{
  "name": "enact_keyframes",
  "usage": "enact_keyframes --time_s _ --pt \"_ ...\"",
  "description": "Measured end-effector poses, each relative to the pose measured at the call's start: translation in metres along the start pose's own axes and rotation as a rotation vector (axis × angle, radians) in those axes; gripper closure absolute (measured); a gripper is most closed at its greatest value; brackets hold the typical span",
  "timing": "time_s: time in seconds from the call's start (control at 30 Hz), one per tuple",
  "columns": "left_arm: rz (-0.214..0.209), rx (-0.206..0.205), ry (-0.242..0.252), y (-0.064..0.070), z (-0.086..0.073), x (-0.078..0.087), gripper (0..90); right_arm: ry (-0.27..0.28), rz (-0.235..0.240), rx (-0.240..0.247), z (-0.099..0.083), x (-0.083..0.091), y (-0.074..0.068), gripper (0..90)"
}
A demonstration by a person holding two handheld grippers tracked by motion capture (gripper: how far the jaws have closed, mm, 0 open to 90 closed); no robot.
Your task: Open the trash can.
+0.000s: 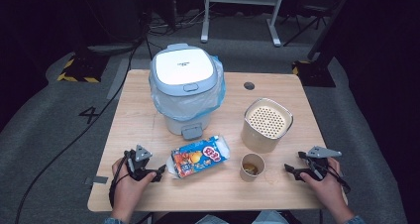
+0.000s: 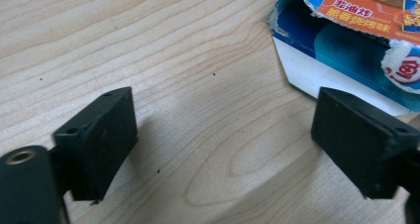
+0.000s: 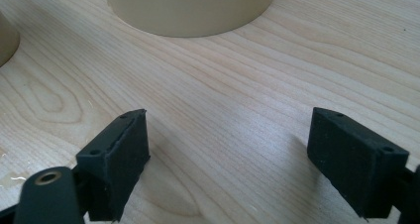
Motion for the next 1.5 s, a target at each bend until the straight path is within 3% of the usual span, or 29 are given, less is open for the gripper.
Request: enact_keyframes --time_s 0.07,0.1,0.23,0.4,0.57,0.8,1.17,1.5 --pt "-0.006 -0.006 -0.006 0.0 0.0 0.002 22.4 0.0 0.001 0.0 0.0 0.0 0.0 16.8" --pt "-0.011 -0.021 -0.02 0.0 0.001 0.005 31.6 0.0 0.001 0.0 0.0 0.0 0.0 16.8" --pt "-0.022 -0.025 -0.019 -0.001 0.005 0.01 33.4 0.0 0.002 0.001 0.0 0.0 0.0 16.8" --pt "-0.082 -0.012 0.003 -0.003 0.017 0.022 34.2 0.001 0.006 0.004 0.0 0.0 0.0 16.8" --pt "-0.112 -0.037 0.018 -0.005 0.028 0.035 41.6 0.0 0.007 0.005 0.0 0.0 0.0 16.8" --pt "-0.179 -0.126 0.098 -0.011 0.06 0.061 50.7 -0.002 0.016 0.013 0.001 0.0 0.001 16.9" --pt "-0.215 -0.191 0.175 -0.015 0.093 0.076 54.4 -0.001 0.017 0.013 0.001 0.0 0.001 16.9" --pt "-0.3 -0.236 0.254 -0.016 0.138 0.097 75.4 -0.001 0.017 0.013 0.001 0.0 0.001 16.9"
Point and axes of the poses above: each handheld gripper's, and its own axes: x roughly backward along the jaws, z roughly out of its top, y roughly to its right, the point moved 6 cm from there along -x, roughly forward along the jaws, and after that the axes turned 10 degrees about -x, right-handed, at the moved point
